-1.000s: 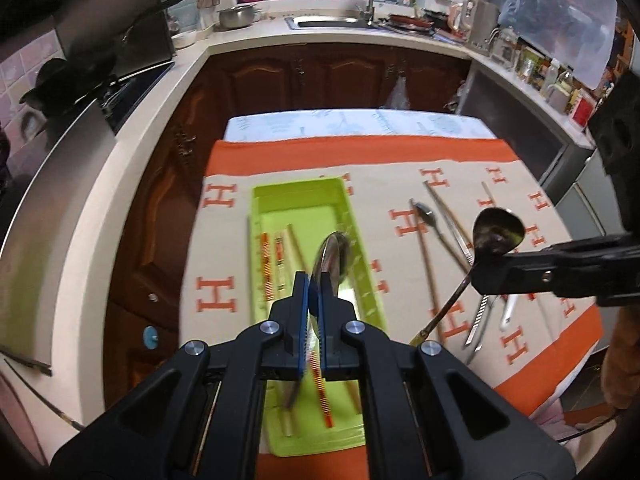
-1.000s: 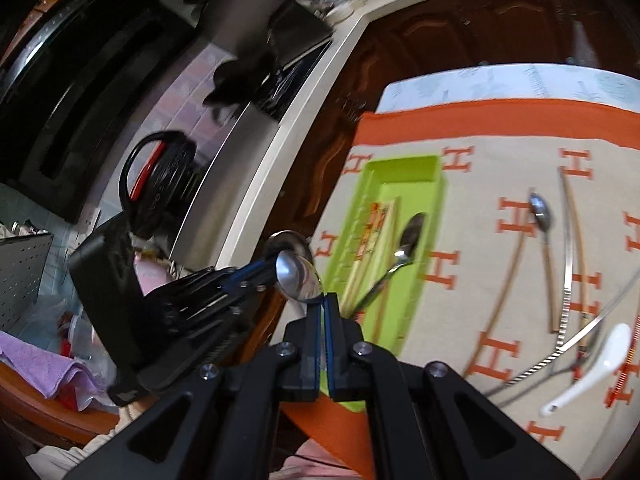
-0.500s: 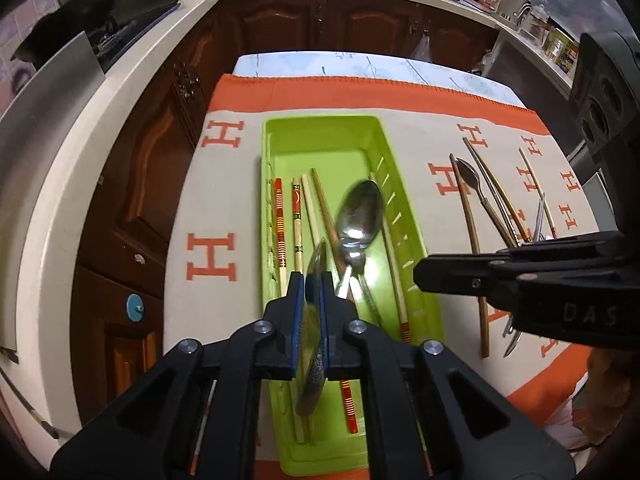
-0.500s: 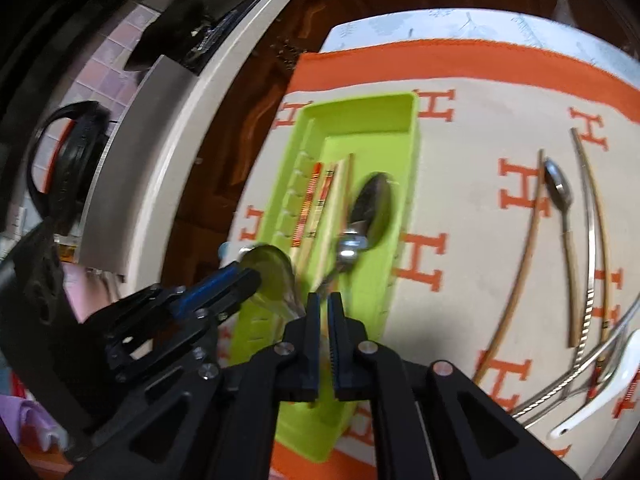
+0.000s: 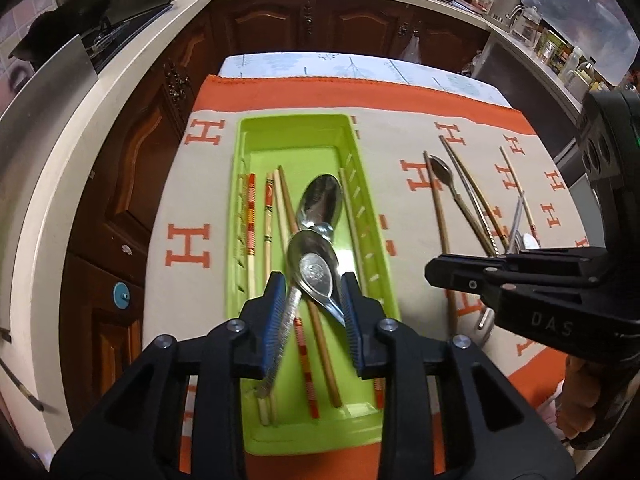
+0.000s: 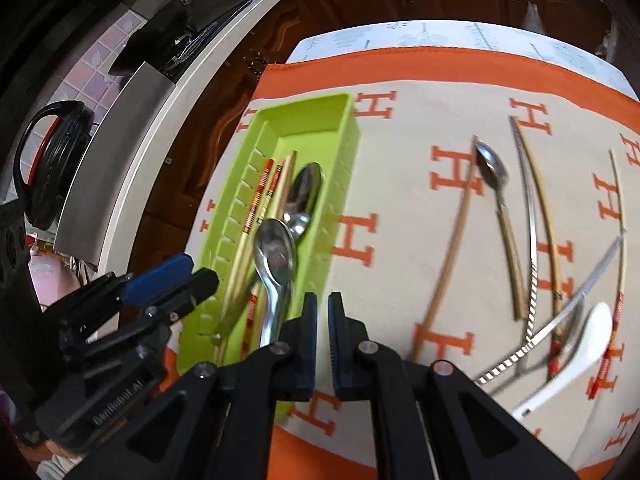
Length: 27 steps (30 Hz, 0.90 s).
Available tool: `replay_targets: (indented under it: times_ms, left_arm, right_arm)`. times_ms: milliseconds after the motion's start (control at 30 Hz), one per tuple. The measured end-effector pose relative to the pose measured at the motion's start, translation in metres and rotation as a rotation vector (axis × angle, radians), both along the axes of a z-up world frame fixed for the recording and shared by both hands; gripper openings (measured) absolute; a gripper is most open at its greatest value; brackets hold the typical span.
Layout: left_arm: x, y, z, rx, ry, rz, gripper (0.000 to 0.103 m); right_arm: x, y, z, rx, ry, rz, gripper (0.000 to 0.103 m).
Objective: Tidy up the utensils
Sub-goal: 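Carry both spoons into the green tray and open both tools, then grasp a brown wooden chopstick with the left tool while the right tool grasps a pale wooden chopstick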
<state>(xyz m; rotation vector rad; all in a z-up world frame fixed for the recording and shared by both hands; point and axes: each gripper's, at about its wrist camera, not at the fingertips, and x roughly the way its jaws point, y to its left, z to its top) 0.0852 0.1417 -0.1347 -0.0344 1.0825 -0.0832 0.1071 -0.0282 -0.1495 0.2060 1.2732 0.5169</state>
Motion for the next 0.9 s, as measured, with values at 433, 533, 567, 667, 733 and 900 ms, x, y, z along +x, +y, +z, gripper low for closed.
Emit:
replay_targets:
  times_ms: [433,533,567,667,733,900]
  left_arm:
    - [-0.015,-0.045,0.003,0.002,0.025,-0.075,0.026]
    - [-0.016,-0.059,0.005,0.002,0.023,-0.102,0.026]
    - [-0.016,-0.063,0.005,0.001,0.023,-0.107,0.026]
    - [-0.015,-0.077,0.005,-0.008,0.026,-0.125,0.026]
    - [-0.012,-0.085,0.004,-0.021,0.035,-0.137,0.026]
    - [0.001,-0.105,-0.003,-0.028,0.058,-0.151,0.026]
  right_arm:
    - [-0.031,-0.070,0.002,0.000,-0.027,-0.086,0.006]
    - [-0.036,-0.084,0.001,-0.005,-0.037,-0.109,0.005]
    - [-0.037,-0.089,0.001,-0.004,-0.039,-0.118,0.006]
    - [-0.036,-0.100,-0.001,0.009,-0.035,-0.138,0.006]
    - [-0.036,-0.107,-0.003,0.023,-0.027,-0.146,0.006]
    - [-0.032,-0.122,-0.006,0.046,-0.027,-0.169,0.006]
